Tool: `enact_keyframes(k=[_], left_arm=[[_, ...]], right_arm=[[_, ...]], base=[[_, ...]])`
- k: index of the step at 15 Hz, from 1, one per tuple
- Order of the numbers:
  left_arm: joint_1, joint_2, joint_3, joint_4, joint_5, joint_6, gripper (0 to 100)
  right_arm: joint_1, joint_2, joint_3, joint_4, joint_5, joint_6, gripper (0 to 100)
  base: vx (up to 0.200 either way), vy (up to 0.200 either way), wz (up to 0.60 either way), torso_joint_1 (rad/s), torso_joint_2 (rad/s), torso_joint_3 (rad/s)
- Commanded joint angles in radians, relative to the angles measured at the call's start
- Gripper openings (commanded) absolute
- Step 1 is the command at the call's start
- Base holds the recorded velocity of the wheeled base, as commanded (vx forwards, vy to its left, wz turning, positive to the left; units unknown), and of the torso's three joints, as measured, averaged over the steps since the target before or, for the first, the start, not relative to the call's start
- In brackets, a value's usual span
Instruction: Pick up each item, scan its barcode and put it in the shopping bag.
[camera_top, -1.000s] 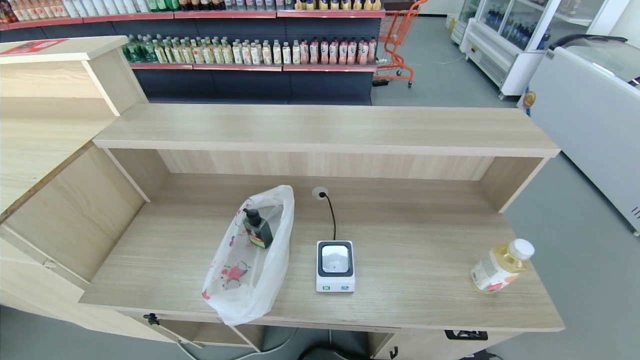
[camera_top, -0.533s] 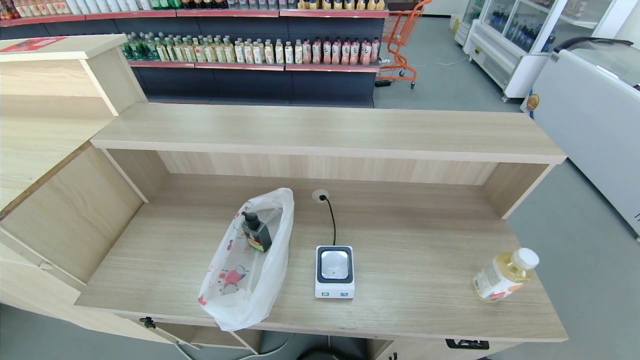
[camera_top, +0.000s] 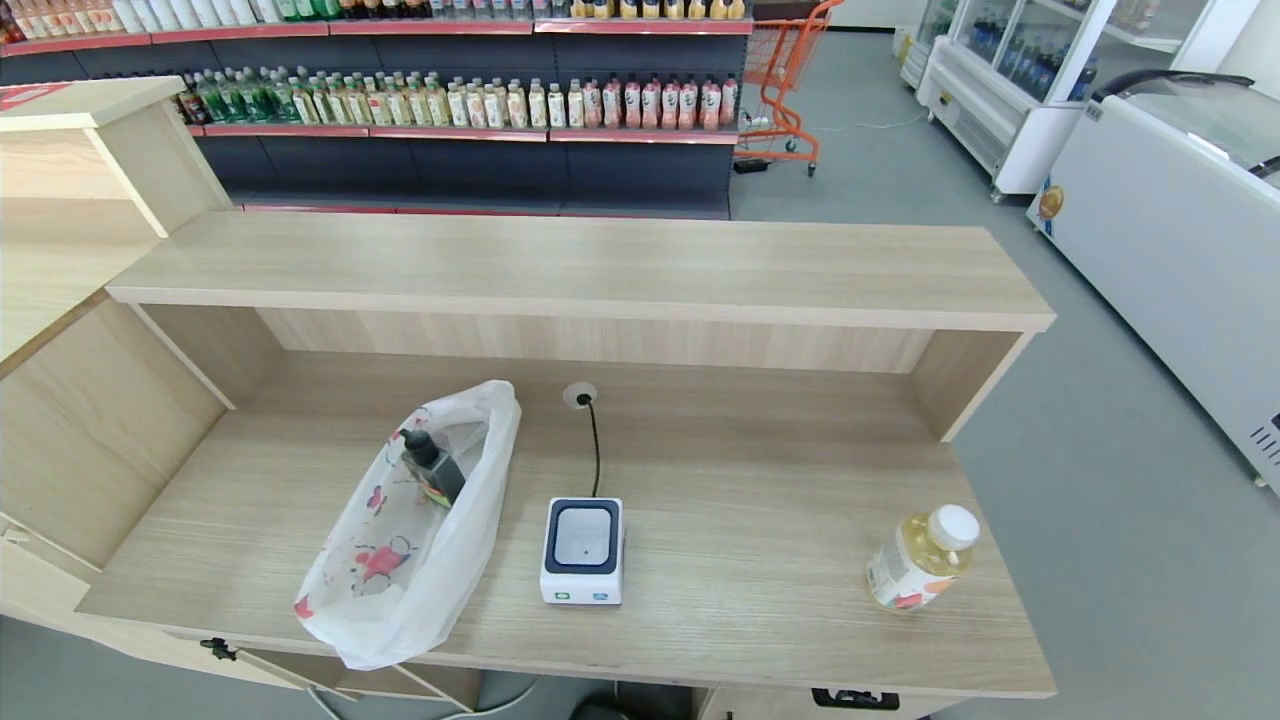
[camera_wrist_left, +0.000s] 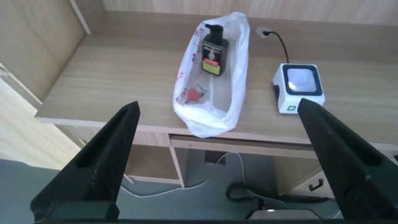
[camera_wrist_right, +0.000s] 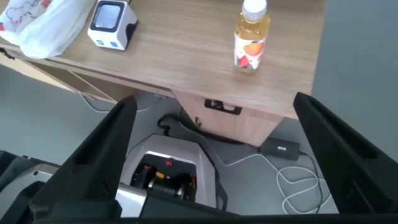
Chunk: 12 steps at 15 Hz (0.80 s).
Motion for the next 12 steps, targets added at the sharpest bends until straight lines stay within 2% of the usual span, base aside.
enact_keyframes(k=[1, 2, 5, 7, 10, 12], left_arm=[[0.000, 0.000, 0.000, 0.000, 0.000, 0.000, 100], [0.000, 0.000, 0.000, 0.000, 0.000, 0.000, 100], [0.000, 0.000, 0.000, 0.000, 0.000, 0.000, 100], [0.000, 0.000, 0.000, 0.000, 0.000, 0.000, 100], [0.001, 0.000, 0.000, 0.000, 0.000, 0.000, 100], [0.000, 0.000, 0.000, 0.000, 0.000, 0.000, 100]], right_arm=[[-0.006, 0.055, -0.027, 0.008, -0.003, -0.001, 100], [-0.017, 0.113, -0.039, 0.007, -0.023, -0.001, 100], [-0.066, 0.478, -0.182, 0.000, -0.225, 0.001, 100], [-0.066, 0.664, -0.259, 0.000, -0.259, 0.002, 100], [-0.029, 0.825, -0.279, -0.006, -0.326, 0.002, 100], [-0.017, 0.908, -0.262, -0.052, -0.330, 0.001, 100]], base=[[0.000, 0.000, 0.00, 0.000, 0.00, 0.000], [0.000, 0.000, 0.00, 0.000, 0.00, 0.000], [0.000, 0.000, 0.00, 0.000, 0.00, 0.000], [0.000, 0.000, 0.00, 0.000, 0.00, 0.000], [0.000, 0.000, 0.00, 0.000, 0.00, 0.000], [0.000, 0.000, 0.00, 0.000, 0.00, 0.000]])
